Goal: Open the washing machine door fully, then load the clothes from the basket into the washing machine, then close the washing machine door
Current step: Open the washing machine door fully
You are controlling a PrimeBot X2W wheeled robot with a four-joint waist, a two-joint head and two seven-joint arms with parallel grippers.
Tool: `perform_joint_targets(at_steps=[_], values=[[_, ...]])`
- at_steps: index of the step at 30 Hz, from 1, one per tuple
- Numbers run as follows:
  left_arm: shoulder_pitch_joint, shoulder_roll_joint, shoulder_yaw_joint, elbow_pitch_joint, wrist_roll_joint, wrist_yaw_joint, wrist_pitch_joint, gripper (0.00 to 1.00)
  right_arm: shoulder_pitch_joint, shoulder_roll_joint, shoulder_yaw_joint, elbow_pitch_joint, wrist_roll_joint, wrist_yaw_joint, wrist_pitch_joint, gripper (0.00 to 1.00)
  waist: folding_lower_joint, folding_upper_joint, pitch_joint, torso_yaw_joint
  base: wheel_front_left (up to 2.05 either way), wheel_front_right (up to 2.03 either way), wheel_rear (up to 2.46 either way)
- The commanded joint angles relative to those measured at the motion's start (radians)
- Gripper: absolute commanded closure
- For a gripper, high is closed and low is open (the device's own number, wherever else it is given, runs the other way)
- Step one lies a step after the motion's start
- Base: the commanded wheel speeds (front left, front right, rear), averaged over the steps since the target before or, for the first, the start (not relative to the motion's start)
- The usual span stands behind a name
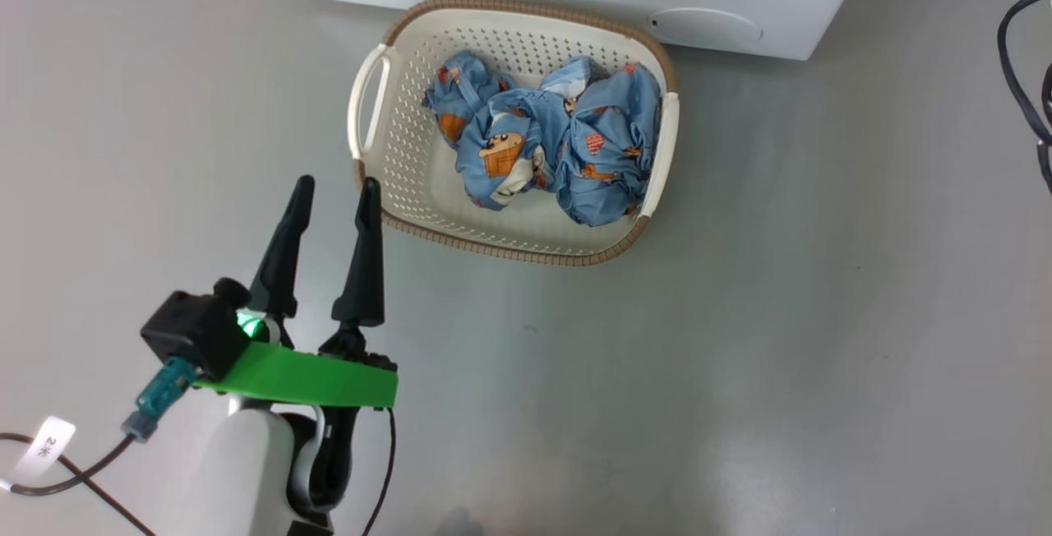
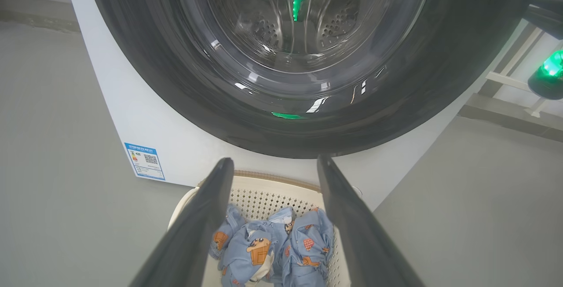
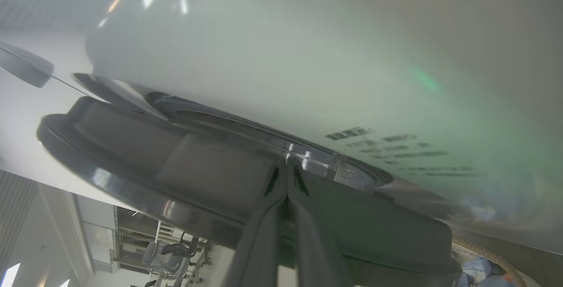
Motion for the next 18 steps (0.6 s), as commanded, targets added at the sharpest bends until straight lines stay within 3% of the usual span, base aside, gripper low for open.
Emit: perform_joint_targets(at_steps=[1,18], values=[[-0.006,0.023,0.029,-0.028,-0.01,0.0,-0.006,0.0,-0.013,0.021,0.003,-0.021,-0.022,0.005,0.005,1.0,0.0,0.0,0.004,0.004,0.0,0.0,0.0],[0.0,0.014,0.03,-0.009,-0.006,0.0,-0.006,0.0,0.037,0.042,0.054,-0.037,-0.025,0.005,0.043,1.0,0.0,0.0,-0.035,0.008,0.0,0.0,0.0]])
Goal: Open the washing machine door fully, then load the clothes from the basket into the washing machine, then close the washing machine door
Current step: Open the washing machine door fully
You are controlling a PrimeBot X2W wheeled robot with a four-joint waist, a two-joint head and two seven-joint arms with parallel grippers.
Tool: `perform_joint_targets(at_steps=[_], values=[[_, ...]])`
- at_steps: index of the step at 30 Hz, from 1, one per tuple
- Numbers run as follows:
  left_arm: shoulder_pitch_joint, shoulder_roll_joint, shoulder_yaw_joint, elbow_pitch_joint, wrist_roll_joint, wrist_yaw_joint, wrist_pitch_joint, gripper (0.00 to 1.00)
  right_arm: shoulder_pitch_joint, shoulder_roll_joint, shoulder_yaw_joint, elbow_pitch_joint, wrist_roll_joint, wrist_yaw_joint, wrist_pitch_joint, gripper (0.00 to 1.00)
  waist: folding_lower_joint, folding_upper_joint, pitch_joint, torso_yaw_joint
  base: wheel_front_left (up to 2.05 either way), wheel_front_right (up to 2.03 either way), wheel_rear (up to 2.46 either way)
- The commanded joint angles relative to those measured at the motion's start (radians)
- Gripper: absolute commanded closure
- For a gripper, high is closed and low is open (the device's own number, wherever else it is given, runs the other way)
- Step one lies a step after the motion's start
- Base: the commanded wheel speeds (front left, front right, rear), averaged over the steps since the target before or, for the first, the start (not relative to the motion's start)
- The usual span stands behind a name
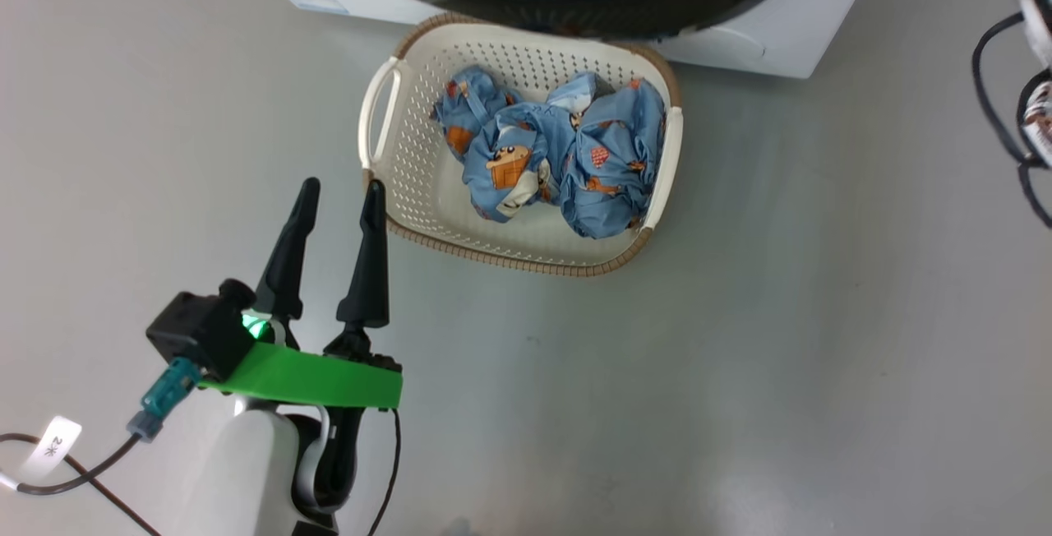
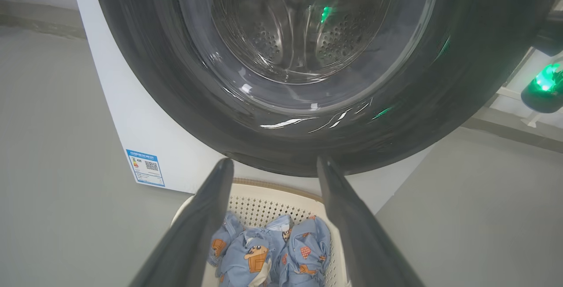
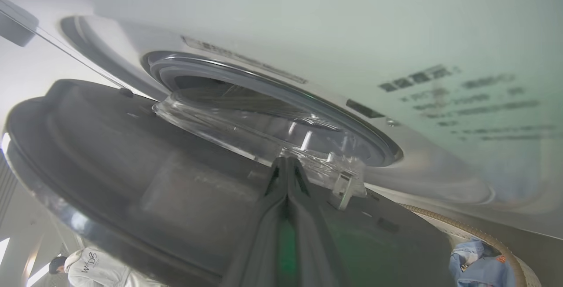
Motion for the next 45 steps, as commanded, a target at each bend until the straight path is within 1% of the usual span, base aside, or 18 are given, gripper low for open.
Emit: perform_joint_targets(at_steps=[1,9,24,34,45], values=[[0.003,0.023,0.034,-0.012,0.0,0.0,-0.006,0.0,0.037,0.039,0.019,-0.04,0.003,0.006,0.017,1.0,0.0,-0.0001,-0.021,-0.003,0.0,0.0,0.0],[0.042,0.024,0.041,-0.003,0.013,0.0,-0.006,0.0,0.114,0.051,0.044,-0.052,0.016,0.006,0.038,1.0,0.0,-0.0001,-0.089,-0.009,0.0,0.0,0.0],[0.127,0.03,0.033,0.004,0.03,0.0,-0.006,0.0,0.277,0.088,0.081,-0.1,0.045,0.006,0.09,1.0,0.0,-0.0001,-0.215,0.004,0.0,0.0,0.0],[0.161,0.029,0.037,0.005,0.036,0.0,-0.006,0.0,0.344,0.12,0.097,-0.133,0.05,0.006,0.125,1.0,0.0,-0.0001,-0.26,0.017,0.0,0.0,0.0],[0.19,0.029,0.042,0.012,0.043,0.0,-0.006,0.0,0.417,0.17,0.121,-0.165,0.053,0.006,0.172,1.0,0.0,-0.0001,-0.307,0.039,0.0,0.0,0.0]])
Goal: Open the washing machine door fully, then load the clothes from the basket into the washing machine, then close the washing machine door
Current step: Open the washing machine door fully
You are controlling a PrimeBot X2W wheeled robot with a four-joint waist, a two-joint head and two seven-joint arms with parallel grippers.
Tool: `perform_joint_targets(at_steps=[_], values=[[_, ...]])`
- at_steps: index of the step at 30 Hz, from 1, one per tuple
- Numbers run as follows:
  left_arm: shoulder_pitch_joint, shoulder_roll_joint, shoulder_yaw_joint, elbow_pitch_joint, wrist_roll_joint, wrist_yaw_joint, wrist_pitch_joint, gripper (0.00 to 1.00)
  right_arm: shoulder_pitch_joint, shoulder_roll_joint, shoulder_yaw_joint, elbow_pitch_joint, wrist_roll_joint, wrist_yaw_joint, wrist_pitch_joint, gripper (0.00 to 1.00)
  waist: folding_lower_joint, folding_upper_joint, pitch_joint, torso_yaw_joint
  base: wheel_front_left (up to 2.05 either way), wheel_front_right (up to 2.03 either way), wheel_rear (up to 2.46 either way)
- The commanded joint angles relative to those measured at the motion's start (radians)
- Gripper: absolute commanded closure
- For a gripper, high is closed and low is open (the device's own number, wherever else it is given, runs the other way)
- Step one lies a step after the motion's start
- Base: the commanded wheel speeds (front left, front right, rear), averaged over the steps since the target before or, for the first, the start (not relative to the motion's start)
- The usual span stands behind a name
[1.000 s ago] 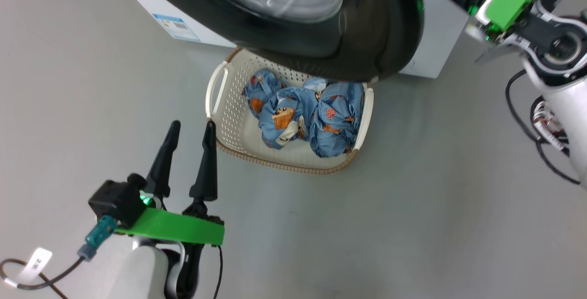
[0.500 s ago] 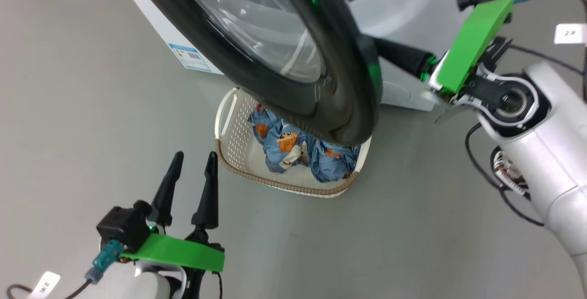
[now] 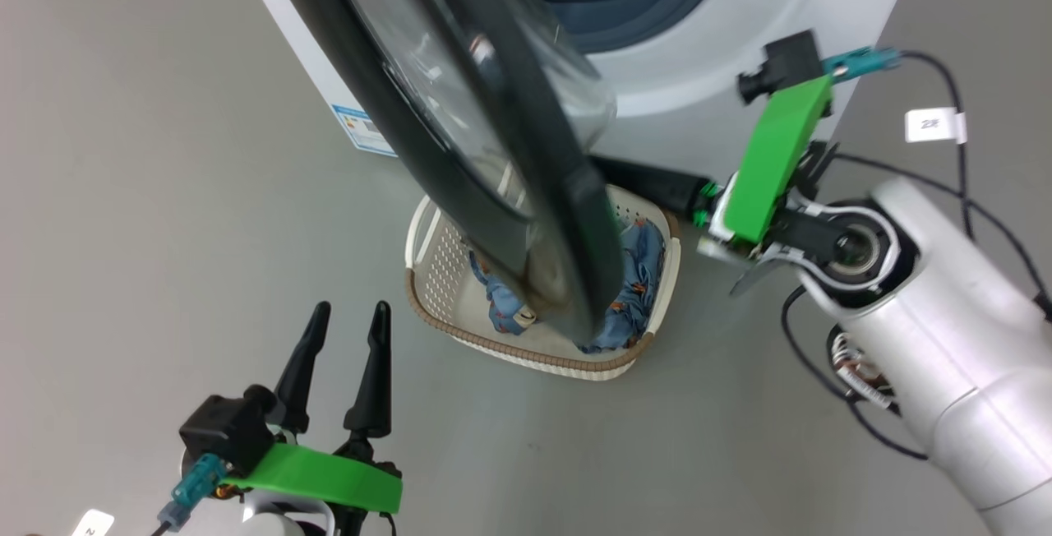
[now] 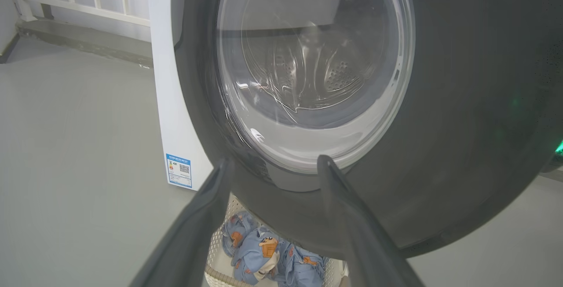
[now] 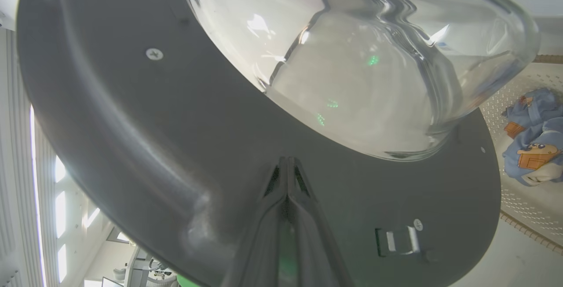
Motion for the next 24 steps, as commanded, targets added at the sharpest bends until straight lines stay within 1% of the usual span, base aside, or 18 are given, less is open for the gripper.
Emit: perform_joint_targets(at_steps=[1,13,18,24], values=[[0.002,0.021,0.037,-0.016,0.01,0.0,-0.006,0.0,0.024,0.036,0.015,-0.039,0.005,0.006,0.015,1.0,0.0,-0.0001,-0.011,0.006,0.0,0.0,0.0],[0.014,0.022,0.035,-0.013,0.016,0.0,-0.006,0.0,0.07,0.091,0.03,-0.056,-0.002,0.006,0.054,1.0,0.0,-0.0001,-0.039,0.02,0.0,0.0,0.0],[0.017,0.022,0.035,-0.012,0.018,0.0,-0.006,0.0,0.081,0.099,0.023,-0.058,-0.006,0.006,0.06,1.0,0.0,-0.0001,-0.047,0.019,0.0,0.0,0.0],[0.019,0.027,0.035,-0.009,0.016,0.0,-0.006,0.0,0.094,0.093,0.006,-0.055,-0.019,0.006,0.046,1.0,0.0,-0.0001,-0.058,0.003,0.0,0.0,0.0]])
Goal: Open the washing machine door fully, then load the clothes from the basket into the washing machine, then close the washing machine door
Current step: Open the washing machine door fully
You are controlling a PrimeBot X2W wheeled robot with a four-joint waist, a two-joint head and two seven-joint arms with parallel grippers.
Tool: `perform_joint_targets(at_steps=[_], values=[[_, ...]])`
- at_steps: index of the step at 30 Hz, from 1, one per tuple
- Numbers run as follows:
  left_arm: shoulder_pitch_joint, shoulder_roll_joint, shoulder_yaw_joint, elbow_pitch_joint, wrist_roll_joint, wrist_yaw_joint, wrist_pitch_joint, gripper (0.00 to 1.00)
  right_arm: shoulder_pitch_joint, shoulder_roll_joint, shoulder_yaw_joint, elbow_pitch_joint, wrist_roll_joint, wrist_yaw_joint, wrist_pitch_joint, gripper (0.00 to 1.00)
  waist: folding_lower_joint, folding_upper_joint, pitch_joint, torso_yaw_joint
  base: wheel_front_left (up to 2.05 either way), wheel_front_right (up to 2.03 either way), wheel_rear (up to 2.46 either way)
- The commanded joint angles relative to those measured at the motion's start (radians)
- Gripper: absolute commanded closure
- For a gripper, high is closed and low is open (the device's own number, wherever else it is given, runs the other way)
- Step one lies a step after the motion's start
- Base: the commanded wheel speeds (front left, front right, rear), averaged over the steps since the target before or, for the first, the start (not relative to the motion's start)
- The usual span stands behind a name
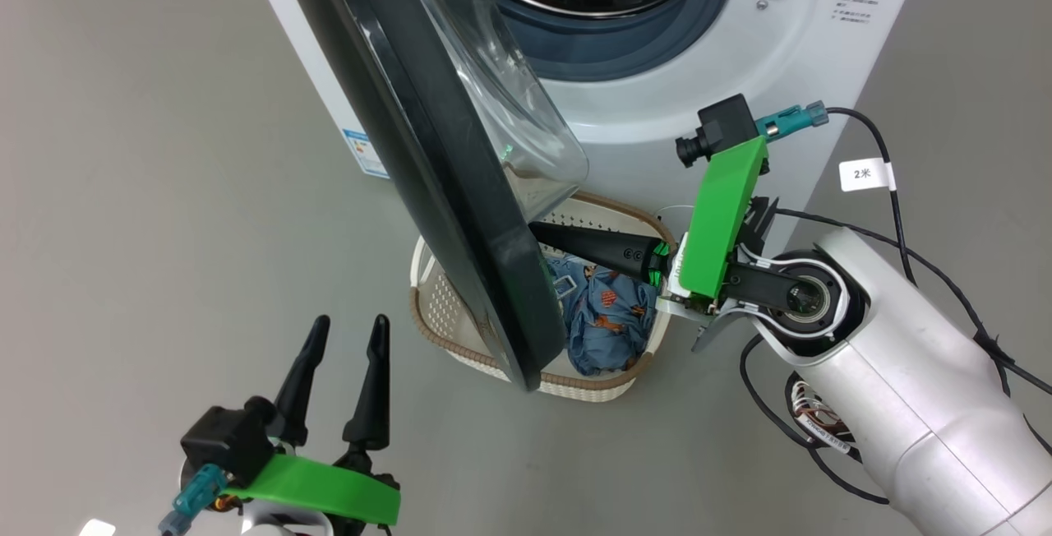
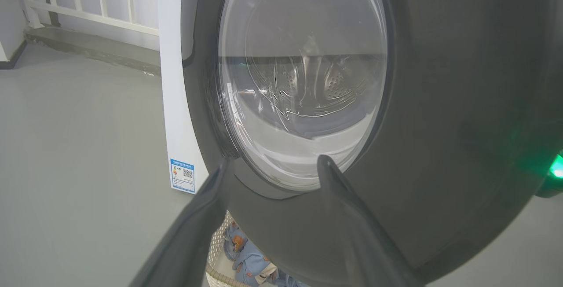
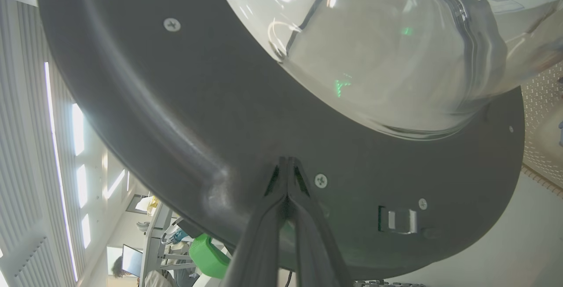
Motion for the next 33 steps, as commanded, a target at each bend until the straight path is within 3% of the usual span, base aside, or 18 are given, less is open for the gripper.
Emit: perform_joint_targets(at_steps=[1,6,7,8,10,11,13,26,33], values=[[-0.003,0.023,0.034,-0.016,0.013,0.0,-0.006,0.0,0.014,0.024,-0.003,-0.03,-0.013,0.006,-0.008,1.0,0.0,-0.0001,-0.004,-0.005,0.0,0.0,0.0],[-0.001,0.037,0.032,-0.013,0.009,0.0,-0.006,0.0,0.033,0.011,-0.026,-0.032,-0.019,0.006,-0.032,1.0,0.0,-0.0001,-0.02,-0.033,0.0,0.0,0.0],[-0.003,0.041,0.032,-0.013,0.007,0.0,-0.006,0.0,0.037,0.006,-0.031,-0.033,-0.022,0.006,-0.038,0.92,0.0,-0.0001,-0.023,-0.039,0.0,0.0,0.0],[-0.004,0.045,0.033,-0.013,0.005,0.0,-0.006,0.0,0.042,0.0,-0.035,-0.034,-0.025,0.006,-0.044,0.73,0.0,-0.0001,-0.025,-0.047,0.0,0.0,0.0],[-0.007,0.055,0.038,-0.011,-0.001,0.0,-0.006,0.0,0.054,-0.01,-0.045,-0.037,-0.029,0.006,-0.058,0.54,0.0,-0.0001,-0.029,-0.064,0.0,0.0,0.0],[-0.009,0.061,0.04,-0.01,-0.004,0.0,-0.006,0.0,0.061,-0.015,-0.05,-0.037,-0.03,0.006,-0.065,0.28,0.0,-0.0001,-0.031,-0.073,0.0,0.0,0.0],[-0.012,0.071,0.043,-0.008,-0.009,0.0,-0.006,0.0,0.077,-0.028,-0.06,-0.039,-0.033,0.006,-0.081,0.0,0.0,-0.0001,-0.036,-0.091,0.0,0.0,0.0],[0.004,0.118,0.09,-0.004,-0.024,0.0,-0.006,0.0,0.192,-0.11,-0.115,-0.049,-0.054,0.006,-0.196,0.0,0.0,-0.0001,-0.062,-0.208,0.0,0.0,0.0],[0.026,0.121,0.126,-0.004,-0.018,0.0,-0.006,0.0,0.289,-0.161,-0.124,-0.052,-0.09,0.006,-0.318,0.0,0.0,-0.0001,-0.079,-0.257,0.0,0.0,0.0]])
